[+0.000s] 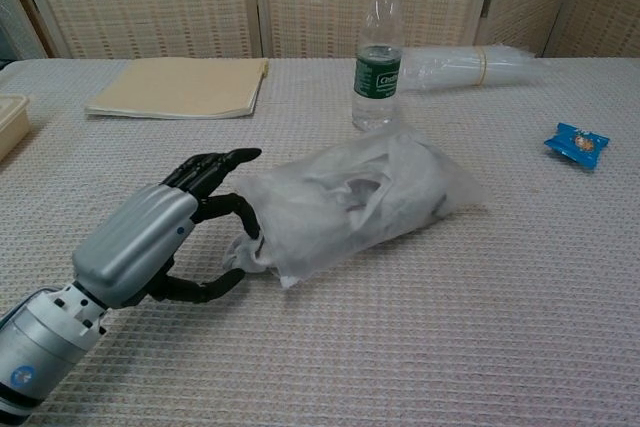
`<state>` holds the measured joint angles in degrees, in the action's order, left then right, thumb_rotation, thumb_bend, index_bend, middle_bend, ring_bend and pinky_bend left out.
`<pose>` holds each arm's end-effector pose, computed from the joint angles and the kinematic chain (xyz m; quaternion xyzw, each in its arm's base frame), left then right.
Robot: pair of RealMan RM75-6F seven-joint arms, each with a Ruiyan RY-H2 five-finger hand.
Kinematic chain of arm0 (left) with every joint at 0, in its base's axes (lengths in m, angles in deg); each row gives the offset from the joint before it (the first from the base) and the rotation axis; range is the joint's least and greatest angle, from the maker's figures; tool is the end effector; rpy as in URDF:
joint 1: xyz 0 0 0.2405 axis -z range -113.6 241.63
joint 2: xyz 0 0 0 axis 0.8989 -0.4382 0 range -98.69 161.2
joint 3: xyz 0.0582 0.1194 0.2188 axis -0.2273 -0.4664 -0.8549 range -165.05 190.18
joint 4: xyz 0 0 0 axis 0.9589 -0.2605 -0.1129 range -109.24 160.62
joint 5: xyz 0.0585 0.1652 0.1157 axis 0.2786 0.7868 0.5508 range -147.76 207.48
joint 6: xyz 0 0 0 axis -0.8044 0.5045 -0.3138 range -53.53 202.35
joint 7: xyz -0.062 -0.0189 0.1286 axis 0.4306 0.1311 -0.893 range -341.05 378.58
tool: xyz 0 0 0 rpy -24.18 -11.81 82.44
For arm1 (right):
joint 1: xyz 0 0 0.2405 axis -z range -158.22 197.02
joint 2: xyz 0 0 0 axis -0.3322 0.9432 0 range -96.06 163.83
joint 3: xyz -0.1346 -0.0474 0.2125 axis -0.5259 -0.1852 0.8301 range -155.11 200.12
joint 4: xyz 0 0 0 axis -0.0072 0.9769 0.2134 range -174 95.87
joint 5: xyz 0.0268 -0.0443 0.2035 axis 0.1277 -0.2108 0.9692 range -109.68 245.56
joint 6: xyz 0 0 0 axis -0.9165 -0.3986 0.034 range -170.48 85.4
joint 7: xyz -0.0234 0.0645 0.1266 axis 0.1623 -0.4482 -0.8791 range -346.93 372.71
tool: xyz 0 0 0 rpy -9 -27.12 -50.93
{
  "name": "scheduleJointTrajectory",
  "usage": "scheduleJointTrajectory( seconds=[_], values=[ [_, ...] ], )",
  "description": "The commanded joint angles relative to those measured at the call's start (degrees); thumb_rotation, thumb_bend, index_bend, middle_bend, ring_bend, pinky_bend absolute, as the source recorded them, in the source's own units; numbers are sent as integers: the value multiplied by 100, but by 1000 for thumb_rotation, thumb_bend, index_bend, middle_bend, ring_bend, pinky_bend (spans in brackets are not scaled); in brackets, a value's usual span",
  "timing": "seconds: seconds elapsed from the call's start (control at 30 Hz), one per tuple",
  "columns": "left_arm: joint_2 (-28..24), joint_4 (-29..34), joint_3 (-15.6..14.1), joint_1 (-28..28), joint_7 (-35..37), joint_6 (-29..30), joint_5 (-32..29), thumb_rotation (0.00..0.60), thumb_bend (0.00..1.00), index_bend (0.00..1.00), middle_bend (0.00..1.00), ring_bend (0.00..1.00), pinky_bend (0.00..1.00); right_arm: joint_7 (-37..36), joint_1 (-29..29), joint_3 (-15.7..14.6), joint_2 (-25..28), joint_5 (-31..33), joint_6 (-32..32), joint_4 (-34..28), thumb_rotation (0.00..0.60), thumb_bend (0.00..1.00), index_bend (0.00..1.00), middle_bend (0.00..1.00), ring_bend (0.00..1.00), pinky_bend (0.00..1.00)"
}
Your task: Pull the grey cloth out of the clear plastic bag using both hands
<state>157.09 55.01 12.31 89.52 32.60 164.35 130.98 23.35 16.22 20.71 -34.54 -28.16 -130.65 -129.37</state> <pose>-0.1833 0.2434 -0.1122 -0.6839 -0.2741 -0.5708 0.3624 -0.2952 -0.1530 0.1249 0.6690 -0.3187 0.3659 0.5631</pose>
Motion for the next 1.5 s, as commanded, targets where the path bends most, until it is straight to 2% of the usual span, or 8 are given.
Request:
scheduleJointTrajectory(
  seconds=[0.03,0.5,0.87,1.03,1.2,1.27,1.43,1.5],
  values=[
    [42,-54,5,39,48,-10,-53,600,337,483,74,0,0,-4,2,14,1,16,1,5,600,141,0,0,0,0],
    [330,-539,-2,225,272,-127,-258,600,344,508,78,0,0,-11,10,55,19,71,26,-17,600,141,0,0,0,0],
    [417,-651,-69,266,444,-19,-321,600,482,640,103,0,0,44,7,54,-1,74,70,-18,600,142,0,0,0,0],
    [392,-602,-96,257,466,9,-350,600,527,667,104,0,0,58,2,54,-23,55,76,-1,600,141,0,0,0,0],
    [216,-401,-235,127,524,151,-301,600,544,687,105,0,0,-84,-173,122,-356,-72,181,224,600,146,2,0,0,0],
    [154,-330,-273,97,505,145,-294,600,544,688,105,0,0,-131,-286,198,-536,-111,231,376,600,158,54,0,0,0],
    [34,-135,-330,41,435,182,-280,600,544,689,105,0,0,41,-691,489,-1012,69,659,697,600,189,268,0,0,0],
    [-4,-61,-332,31,424,206,-281,600,544,689,105,0,0,102,-826,588,-1184,159,803,811,600,197,311,0,0,0]
  ],
)
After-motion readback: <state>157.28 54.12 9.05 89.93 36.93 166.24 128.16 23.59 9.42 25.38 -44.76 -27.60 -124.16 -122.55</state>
